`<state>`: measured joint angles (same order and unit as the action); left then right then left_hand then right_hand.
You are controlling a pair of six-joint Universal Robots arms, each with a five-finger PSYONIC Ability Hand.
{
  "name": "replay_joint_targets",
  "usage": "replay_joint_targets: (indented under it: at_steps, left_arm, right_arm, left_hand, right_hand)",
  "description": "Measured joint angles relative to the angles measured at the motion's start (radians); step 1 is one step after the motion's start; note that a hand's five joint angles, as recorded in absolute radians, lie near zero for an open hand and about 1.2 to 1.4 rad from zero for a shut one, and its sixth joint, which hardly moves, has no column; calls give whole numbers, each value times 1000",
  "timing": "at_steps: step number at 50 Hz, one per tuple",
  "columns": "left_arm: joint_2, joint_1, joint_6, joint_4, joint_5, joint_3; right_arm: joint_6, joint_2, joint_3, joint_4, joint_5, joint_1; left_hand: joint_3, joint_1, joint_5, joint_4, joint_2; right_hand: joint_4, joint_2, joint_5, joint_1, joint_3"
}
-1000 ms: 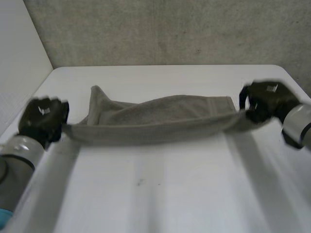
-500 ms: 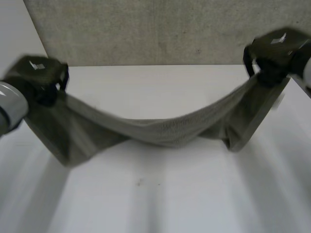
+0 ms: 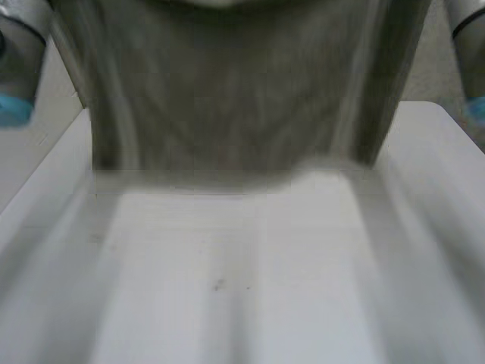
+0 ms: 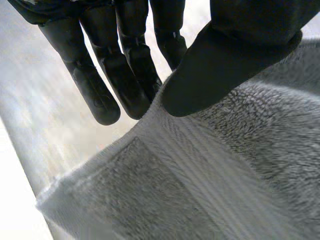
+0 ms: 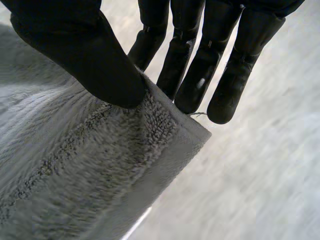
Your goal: Fold the towel.
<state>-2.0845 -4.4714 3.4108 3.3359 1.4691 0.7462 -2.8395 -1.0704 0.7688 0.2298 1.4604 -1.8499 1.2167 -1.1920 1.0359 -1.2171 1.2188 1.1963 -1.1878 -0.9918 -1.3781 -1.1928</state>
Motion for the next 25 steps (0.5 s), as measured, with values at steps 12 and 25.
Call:
replay_joint_targets:
  at_steps: [12,25]
  left_arm:
    - [140,-34,-173,1,-3,302]
    - [121,-77,-145,73,-12,896]
  right_arm:
    - [2,-96,173,-141,-102,10]
    - [108,-6,580,-220,-243,32]
  left_hand:
    - [0,0,1,0,0]
    - [0,0,1,0,0]
  right_hand:
    - [0,0,0,0,-1]
    - [0,0,0,0,-1]
